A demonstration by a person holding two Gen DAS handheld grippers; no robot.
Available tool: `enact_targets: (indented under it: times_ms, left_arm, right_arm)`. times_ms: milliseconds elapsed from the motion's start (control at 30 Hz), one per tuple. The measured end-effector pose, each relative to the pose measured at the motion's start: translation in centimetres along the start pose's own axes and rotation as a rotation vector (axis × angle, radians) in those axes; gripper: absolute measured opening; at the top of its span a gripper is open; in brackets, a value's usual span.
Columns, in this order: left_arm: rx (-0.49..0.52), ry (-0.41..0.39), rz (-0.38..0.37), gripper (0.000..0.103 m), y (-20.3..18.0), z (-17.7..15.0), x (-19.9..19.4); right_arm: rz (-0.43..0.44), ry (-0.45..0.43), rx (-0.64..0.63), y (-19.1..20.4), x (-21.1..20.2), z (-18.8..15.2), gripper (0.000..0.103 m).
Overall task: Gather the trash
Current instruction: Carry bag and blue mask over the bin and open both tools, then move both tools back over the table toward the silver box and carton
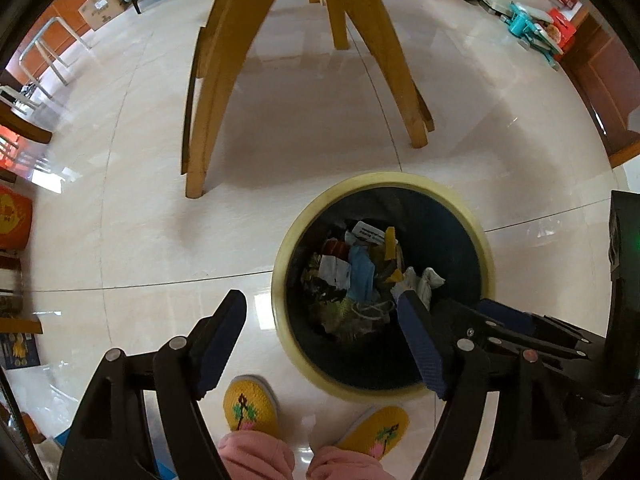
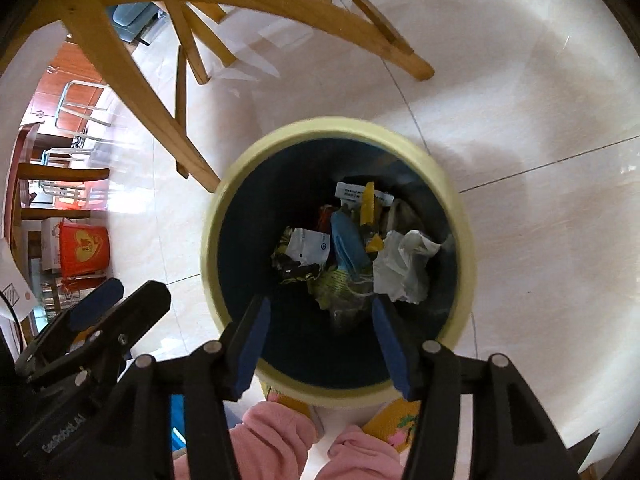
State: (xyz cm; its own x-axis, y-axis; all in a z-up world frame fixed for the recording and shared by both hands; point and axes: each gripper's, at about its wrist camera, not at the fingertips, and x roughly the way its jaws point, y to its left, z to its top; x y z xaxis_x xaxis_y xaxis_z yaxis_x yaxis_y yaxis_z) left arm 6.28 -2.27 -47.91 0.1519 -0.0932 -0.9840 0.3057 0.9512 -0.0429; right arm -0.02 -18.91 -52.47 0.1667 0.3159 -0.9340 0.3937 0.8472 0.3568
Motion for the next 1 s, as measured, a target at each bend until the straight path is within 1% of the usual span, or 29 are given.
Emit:
enact_targets:
  times_ms: [133,233,367,467,567,600,667,700,733,867,900,1000]
  left_arm:
    - [-0.023,-0.007,-0.002,0.076,0.4,-0.1,-4.3]
    - [-0.044,-0.017,-0.014,0.076,1.0,0.2,-8.5]
    - [-0.058,-0.038,-0.020,0.076,1.8,0.6,-14.9]
    - [-0.072,-0.055,-0.043,0.076,2.6,1.0,-20.4]
    - [-0.058,-0.084,-0.063,0.076,3.2,1.6,-26.1]
    - [-0.051,-0.099,-0.066,0.077,3.4,1.8,-28.0]
    - [-0.034,-0.135,-0.064,0.085,3.8,2.2,-31.8]
    - [-0.031,-0.150,-0.063,0.094,4.0,2.4,-33.3]
    - [-0.030,-0.168,-0.059,0.097,4.2,2.6,-34.8]
    - [-0.044,-0.242,-0.035,0.097,4.9,3.2,-40.4]
    - [-0.050,-0.261,-0.031,0.097,5.0,3.5,-41.6]
    - [-0.062,-0.331,-0.023,0.097,5.0,4.1,-44.9]
  right_arm:
    - [-0.029,-0.052,-0.027,1.7,-4.3,-0.9,0.054]
    - [-0.058,-0.094,-0.047,3.2,-8.8,-1.7,0.054]
    - [-0.096,-0.150,-0.075,6.0,-15.6,-2.7,0.054]
    - [-0.121,-0.162,-0.096,8.3,-21.0,-3.2,0.054]
    - [-0.156,-0.179,-0.126,11.0,-26.7,-3.9,0.054]
    - [-0.164,-0.184,-0.136,11.7,-28.0,-3.9,0.054]
    - [-0.177,-0.213,-0.163,13.4,-31.7,-4.2,0.054]
    - [-0.176,-0.226,-0.171,14.0,-32.9,-4.3,0.054]
    - [-0.175,-0.243,-0.179,14.6,-34.4,-4.4,0.054]
    - [-0.157,-0.308,-0.213,17.1,-40.3,-4.4,0.054]
    - [-0.154,-0.324,-0.222,17.6,-41.2,-4.5,0.054]
    - [-0.146,-0.396,-0.264,19.4,-45.2,-4.2,0.054]
